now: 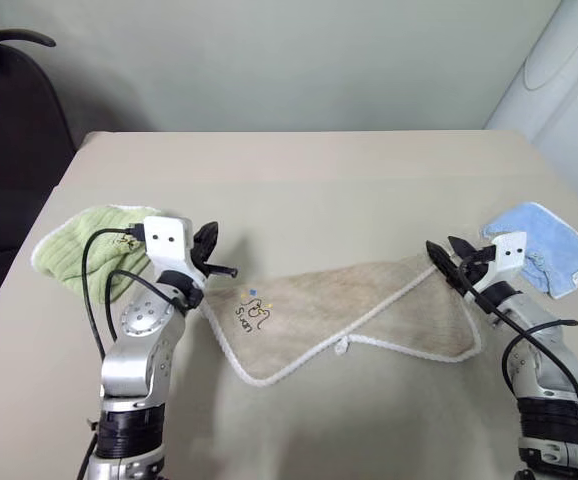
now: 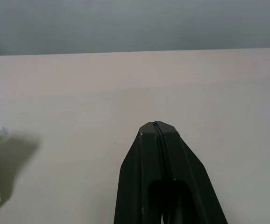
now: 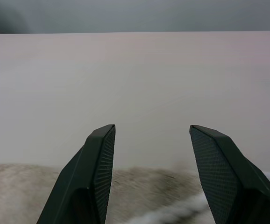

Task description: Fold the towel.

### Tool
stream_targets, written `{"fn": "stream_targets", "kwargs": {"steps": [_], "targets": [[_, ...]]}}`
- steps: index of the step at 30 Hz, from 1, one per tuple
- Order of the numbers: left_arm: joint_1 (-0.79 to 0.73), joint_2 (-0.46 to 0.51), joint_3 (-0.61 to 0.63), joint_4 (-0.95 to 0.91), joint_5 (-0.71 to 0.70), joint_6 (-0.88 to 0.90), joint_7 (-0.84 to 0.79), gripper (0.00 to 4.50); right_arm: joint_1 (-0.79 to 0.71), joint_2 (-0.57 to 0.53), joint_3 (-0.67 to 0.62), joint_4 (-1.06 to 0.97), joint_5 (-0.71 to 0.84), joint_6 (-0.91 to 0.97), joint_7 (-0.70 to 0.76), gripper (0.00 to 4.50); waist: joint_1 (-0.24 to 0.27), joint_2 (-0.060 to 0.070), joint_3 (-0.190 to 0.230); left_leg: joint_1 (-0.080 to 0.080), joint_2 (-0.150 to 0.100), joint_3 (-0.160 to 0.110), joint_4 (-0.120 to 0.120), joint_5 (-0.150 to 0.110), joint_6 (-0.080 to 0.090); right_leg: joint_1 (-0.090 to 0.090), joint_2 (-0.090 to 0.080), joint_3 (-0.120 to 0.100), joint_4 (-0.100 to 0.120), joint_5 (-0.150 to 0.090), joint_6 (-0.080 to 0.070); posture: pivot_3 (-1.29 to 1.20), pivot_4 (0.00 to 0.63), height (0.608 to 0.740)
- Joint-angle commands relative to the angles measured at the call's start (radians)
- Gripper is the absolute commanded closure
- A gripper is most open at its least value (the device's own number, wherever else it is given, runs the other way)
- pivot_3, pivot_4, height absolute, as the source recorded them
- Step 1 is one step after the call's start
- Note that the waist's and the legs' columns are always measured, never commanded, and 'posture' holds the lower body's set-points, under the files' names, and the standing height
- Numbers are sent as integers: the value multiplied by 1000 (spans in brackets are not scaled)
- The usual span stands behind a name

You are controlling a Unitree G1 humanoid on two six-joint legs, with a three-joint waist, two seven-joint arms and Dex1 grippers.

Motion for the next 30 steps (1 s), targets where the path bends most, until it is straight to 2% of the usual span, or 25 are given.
{"fn": "stream_targets", "kwargs": {"steps": [1, 9, 19, 23, 30], "targets": [[-21, 9, -1, -51, 4, 2, 1, 4500, -20, -10, -10, -4, 7, -30, 15, 1839, 0, 0, 0, 0, 0, 0, 0, 0, 0, 0, 0, 0, 0, 0, 0, 0, 150, 740], [24, 20, -12, -89, 31, -9, -7, 4500, -47, -85, -24, 26, -9, -31, 54, 1839, 0, 0, 0, 0, 0, 0, 0, 0, 0, 0, 0, 0, 0, 0, 0, 0, 150, 740], [-18, 40, -56, -15, 51, -54, -78, 4500, -65, -345, -19, 226, -117, -190, 207, 1839, 4, 0, 0, 0, 0, 0, 0, 0, 0, 1, 0, 0, 0, 0, 0, 0, 150, 740], [-9, 61, -70, -46, 11, -48, -164, 4500, -137, -452, 57, 374, -224, -342, 304, 1839, 2, 0, 0, 0, 0, 1, 0, 0, 0, 1, 0, 1, 0, 0, 0, 0, 150, 740], [42, 119, -144, -103, -39, -44, -335, 4500, -300, -521, 191, 658, -387, -605, 380, 1839, 5, 0, 0, 0, 0, 1, -1, -4, 7, 1, 0, 0, 1, 0, 0, 0, 150, 740]]}}
